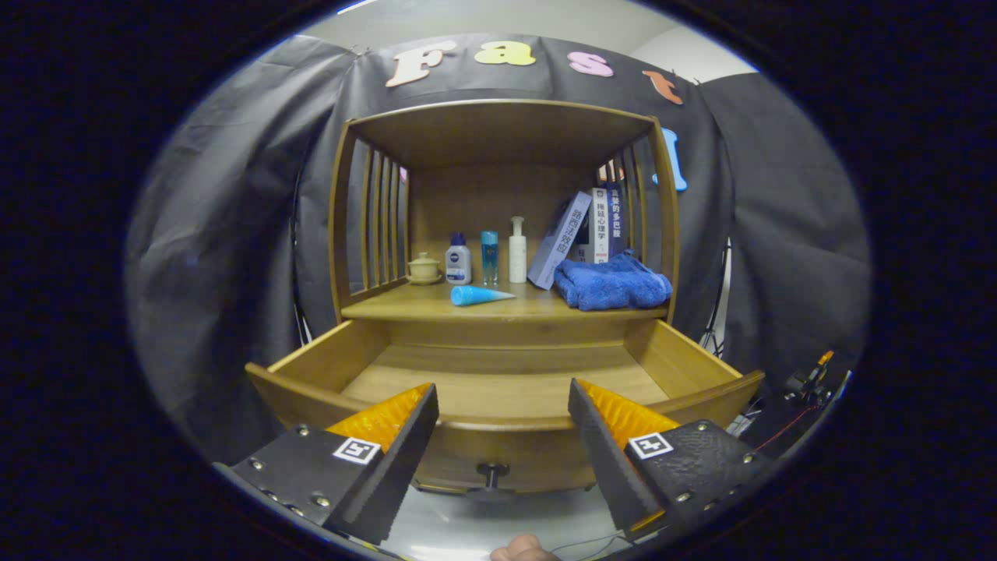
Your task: Pull open the drawer, take out the items inside it, and place them on the countertop above the cabinet.
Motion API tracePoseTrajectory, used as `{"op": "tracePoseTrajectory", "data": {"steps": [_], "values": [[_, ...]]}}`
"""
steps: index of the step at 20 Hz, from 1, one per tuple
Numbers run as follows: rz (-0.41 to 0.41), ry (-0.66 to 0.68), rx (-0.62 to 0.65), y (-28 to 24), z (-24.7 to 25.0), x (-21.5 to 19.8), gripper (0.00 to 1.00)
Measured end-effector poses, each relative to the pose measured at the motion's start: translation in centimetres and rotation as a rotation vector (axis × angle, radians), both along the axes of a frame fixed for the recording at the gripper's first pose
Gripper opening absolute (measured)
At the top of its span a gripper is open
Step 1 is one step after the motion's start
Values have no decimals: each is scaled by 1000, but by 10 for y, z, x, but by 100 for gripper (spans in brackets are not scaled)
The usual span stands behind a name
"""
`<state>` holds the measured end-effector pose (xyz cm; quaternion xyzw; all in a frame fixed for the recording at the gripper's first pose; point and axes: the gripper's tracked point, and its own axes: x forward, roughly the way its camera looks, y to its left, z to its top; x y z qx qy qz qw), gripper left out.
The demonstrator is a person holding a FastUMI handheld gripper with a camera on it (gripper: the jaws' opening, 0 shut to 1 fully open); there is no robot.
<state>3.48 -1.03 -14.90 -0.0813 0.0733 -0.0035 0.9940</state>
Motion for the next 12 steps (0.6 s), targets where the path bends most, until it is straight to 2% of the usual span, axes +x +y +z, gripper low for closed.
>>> {"op": "tracePoseTrajectory", "data": {"steps": [2,4,8,11,12], "values": [[21,-46,-36,0,0,0,100],[5,-44,-67,-3,-7,-1,99],[-14,-81,21,11,-14,-14,100],[-4,13,-7,17,-57,-10,99],[-42,65,-16,10,-73,-6,100]]}}
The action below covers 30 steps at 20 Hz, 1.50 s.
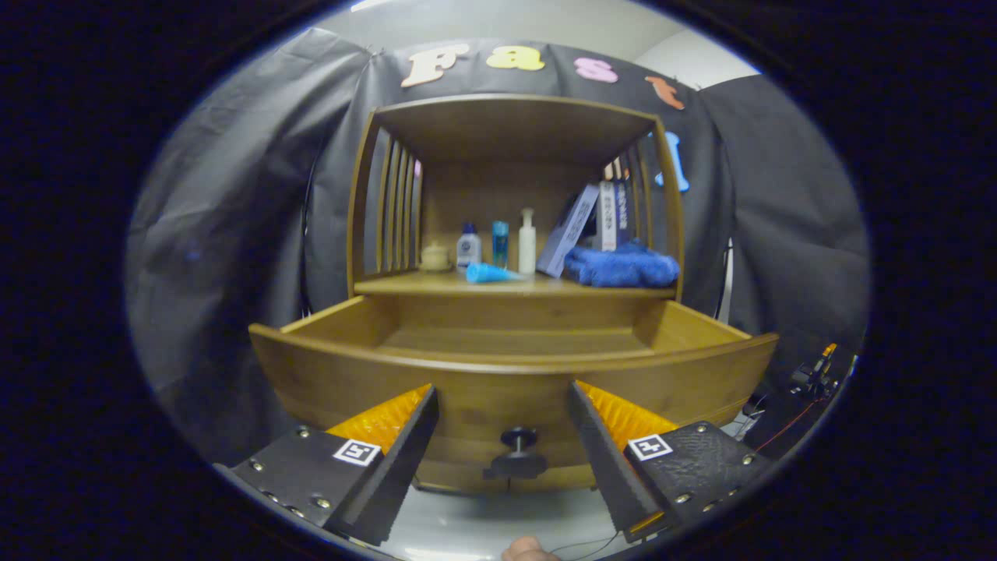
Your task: Pull open the drawer, take out the items inside it, and place them on the countertop above the cabinet.
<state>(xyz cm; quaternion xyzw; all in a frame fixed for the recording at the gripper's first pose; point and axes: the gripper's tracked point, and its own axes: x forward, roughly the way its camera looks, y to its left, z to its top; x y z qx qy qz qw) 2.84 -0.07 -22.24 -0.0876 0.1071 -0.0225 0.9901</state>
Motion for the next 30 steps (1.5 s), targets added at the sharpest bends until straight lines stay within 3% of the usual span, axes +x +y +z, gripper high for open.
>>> {"op": "tracePoseTrajectory", "data": {"steps": [4,9,17,30], "values": [[-20,12,59,1,-15,4,98],[8,12,254,-2,-25,26,100],[5,8,102,-4,-32,73,100],[9,-49,153,4,-35,134,100]]}}
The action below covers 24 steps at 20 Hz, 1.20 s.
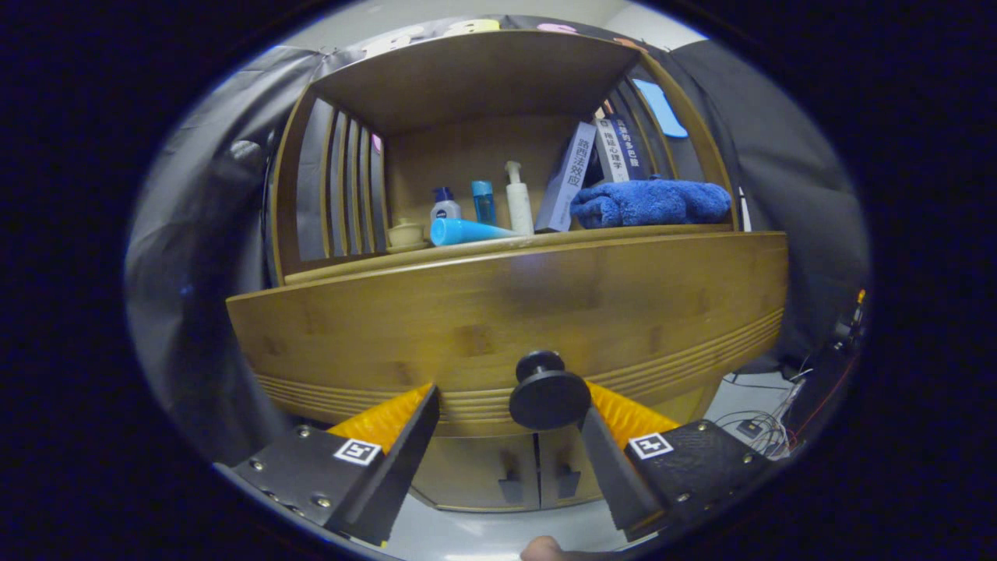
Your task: Pull open the drawer, take out the items inside it, and place them on the countertop above the cabinet.
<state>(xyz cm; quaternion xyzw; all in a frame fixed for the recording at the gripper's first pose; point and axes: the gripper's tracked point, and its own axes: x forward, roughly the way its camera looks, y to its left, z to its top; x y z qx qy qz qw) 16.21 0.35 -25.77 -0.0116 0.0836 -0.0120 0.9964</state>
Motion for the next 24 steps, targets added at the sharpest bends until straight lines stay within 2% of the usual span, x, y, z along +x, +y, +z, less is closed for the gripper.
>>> {"op": "tracePoseTrajectory", "data": {"steps": [11,15,24], "values": [[1,-51,-6,1,-2,38,100],[0,-145,-10,1,0,49,99],[-16,-162,-18,3,-1,61,99]]}}
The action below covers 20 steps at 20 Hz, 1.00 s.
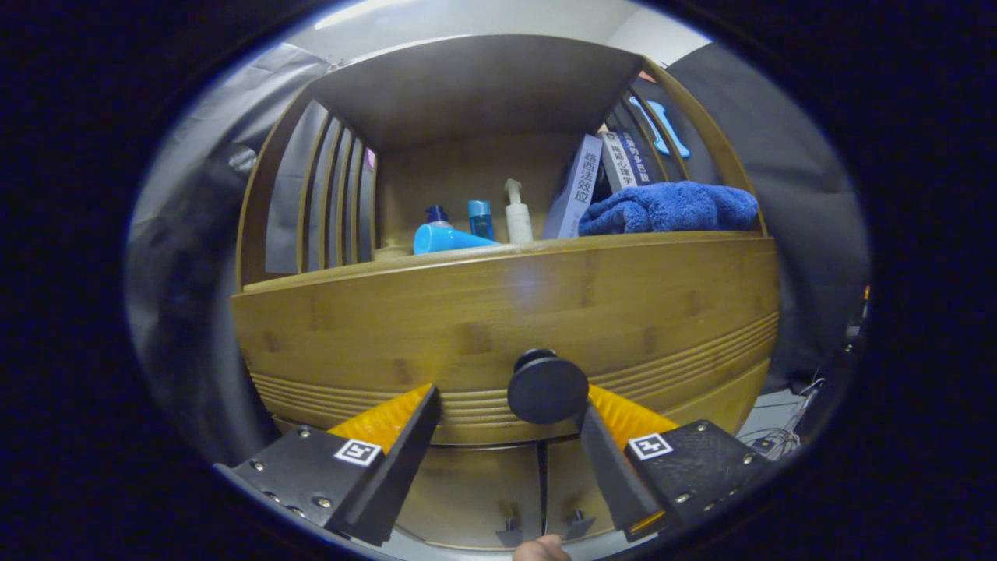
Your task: Pull open the drawer, take out the items inside it, and place them on the countertop above the cabinet.
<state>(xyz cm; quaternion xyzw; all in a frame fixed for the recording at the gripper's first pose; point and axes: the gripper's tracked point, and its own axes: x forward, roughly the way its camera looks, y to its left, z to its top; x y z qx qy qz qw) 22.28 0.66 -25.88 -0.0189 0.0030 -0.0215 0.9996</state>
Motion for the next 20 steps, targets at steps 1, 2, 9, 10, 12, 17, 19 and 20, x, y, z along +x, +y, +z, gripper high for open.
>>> {"op": "tracePoseTrajectory", "data": {"steps": [1,2,9,10,12,17,19,20], "values": [[-1,6,6,1,-1,3,99],[-14,47,5,-1,-8,4,99],[-38,170,107,-9,-7,-30,99],[-45,193,110,-13,-5,-36,99],[-61,222,123,-19,2,-49,99],[-68,183,111,-36,45,-87,99],[-69,171,90,-44,66,-98,99],[-69,151,77,-46,77,-106,99]]}}
